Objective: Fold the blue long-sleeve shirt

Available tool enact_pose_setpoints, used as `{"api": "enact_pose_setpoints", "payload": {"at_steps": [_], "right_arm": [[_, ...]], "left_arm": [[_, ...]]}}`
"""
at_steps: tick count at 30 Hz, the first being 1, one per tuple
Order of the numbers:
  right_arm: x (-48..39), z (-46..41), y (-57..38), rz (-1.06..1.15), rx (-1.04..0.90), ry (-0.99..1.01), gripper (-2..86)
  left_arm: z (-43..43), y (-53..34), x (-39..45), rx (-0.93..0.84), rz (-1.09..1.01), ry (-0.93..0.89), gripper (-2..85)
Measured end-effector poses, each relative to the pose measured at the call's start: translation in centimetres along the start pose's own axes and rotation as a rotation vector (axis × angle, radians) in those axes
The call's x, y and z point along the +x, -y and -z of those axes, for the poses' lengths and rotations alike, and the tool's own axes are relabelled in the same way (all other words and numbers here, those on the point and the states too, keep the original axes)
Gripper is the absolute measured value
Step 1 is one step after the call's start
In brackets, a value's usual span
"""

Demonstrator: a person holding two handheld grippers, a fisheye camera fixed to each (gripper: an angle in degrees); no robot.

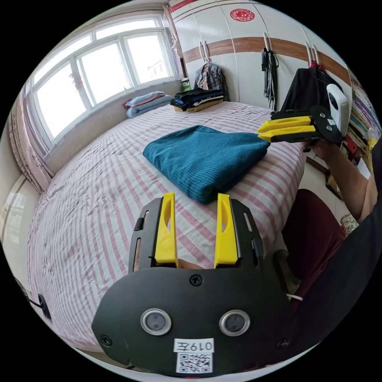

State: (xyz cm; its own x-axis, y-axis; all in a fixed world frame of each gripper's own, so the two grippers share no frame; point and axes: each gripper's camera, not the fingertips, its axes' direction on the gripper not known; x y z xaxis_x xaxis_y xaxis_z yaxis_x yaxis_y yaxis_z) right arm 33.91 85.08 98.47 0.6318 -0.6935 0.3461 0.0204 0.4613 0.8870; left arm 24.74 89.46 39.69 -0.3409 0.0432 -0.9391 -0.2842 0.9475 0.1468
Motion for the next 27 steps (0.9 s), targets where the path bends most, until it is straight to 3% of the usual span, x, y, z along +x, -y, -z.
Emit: {"api": "enact_pose_setpoints", "payload": {"at_steps": [3,7,27], "right_arm": [[-1.2,0.5,0.7,0.02,-0.014,-0.009,2.9],[-3.0,0.7,2.2,0.063,-0.086,-0.06,9.9],[-2.8,3.0,4.7,0.198,-0.163,0.012,8.3]], "left_arm": [[-0.5,-0.3,1.5,-0.013,-0.022,-0.002,11.4],[-0.9,-0.8,3.0,-0.028,-0.029,0.065,9.2],[-1.9,-3.7,5.2,-0.018,0.051,0.044,3.3]]}}
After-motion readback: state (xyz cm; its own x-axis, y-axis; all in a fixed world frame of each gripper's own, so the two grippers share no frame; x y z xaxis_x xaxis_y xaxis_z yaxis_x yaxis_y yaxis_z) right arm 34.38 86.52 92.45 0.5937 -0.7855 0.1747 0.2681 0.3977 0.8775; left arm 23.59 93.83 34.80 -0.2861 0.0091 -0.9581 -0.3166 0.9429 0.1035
